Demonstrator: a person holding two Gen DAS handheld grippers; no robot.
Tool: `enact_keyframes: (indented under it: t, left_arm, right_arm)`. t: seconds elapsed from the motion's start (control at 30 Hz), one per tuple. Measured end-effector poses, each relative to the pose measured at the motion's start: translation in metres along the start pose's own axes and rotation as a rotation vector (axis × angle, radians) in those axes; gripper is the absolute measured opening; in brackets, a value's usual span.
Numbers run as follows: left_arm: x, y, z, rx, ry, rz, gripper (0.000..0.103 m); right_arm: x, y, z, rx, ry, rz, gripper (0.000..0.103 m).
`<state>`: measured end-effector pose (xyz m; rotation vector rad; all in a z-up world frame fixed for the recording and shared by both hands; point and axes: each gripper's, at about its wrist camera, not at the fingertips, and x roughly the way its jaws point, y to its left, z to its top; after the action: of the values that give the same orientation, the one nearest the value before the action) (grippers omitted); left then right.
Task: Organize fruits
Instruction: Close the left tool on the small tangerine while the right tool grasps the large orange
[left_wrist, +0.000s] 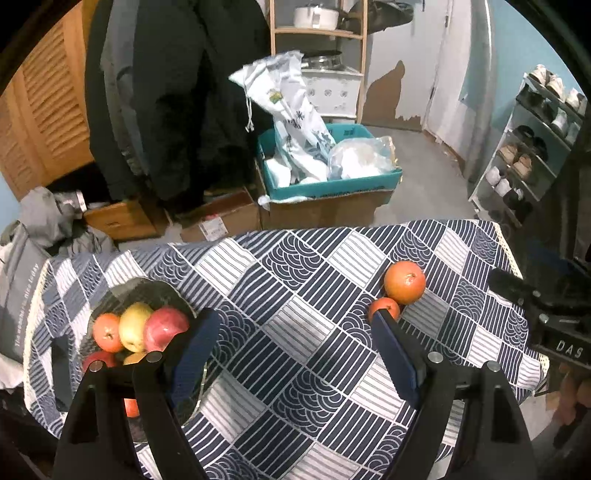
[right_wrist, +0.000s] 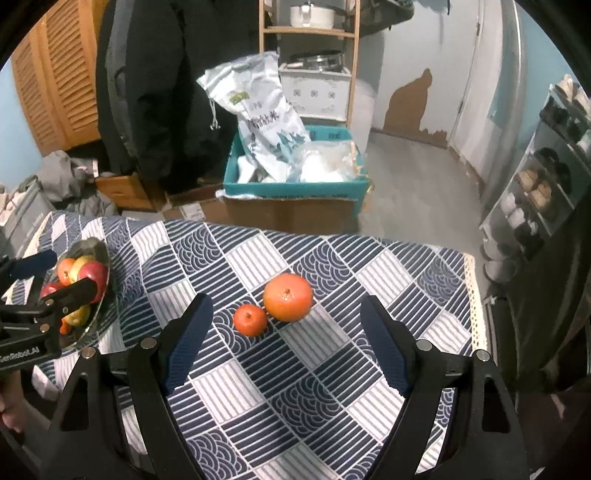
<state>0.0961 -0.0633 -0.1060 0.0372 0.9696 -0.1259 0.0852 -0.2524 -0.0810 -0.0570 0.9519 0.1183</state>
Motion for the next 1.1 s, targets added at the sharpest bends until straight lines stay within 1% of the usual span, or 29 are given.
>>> enact_keyframes:
  t: [0.1, 0.2, 0.33, 0.43, 0.63, 0.83, 1.0, 1.1]
  left_arm:
    - [0.019, 0.002, 0.004, -0.026, 0.047, -0.015, 0.085]
    - [0.035, 0.003, 0.007, -0.044, 0.077, -0.025, 0.085]
    - [0.058, 0.003, 0.012, -0.029, 0.1, 0.004, 0.085]
    - [0.076, 0.005, 0.015, -0.037, 0.122, 0.007, 0.085]
    - [0.105, 0.006, 0.018, -0.031, 0.157, 0.01, 0.085]
    - [0.131, 0.003, 0.022, -0.025, 0.188, 0.004, 0.085]
    - [0.148, 0.002, 0.022, -0.019, 0.209, 0.004, 0.085]
    - [0.155, 0.003, 0.021, -0.033, 0.22, -0.002, 0.085]
  right_arm:
    - [0.02, -0.003, 0.002, 0.0, 0.04, 0.002, 0.082]
    - [0.041, -0.006, 0.002, 0.0, 0.074, 0.006, 0.082]
    - [0.074, -0.013, -0.002, 0.037, 0.135, 0.035, 0.082]
    - [0.095, -0.016, -0.001, 0.063, 0.169, 0.055, 0.082]
    - [0.134, -0.018, -0.003, 0.094, 0.242, 0.06, 0.082]
    - [0.165, -0.018, -0.005, 0.101, 0.284, 0.057, 0.082]
    - [0.182, -0.016, -0.009, 0.101, 0.308, 0.05, 0.082]
    - [0.19, -0.016, -0.009, 0.108, 0.315, 0.052, 0.082]
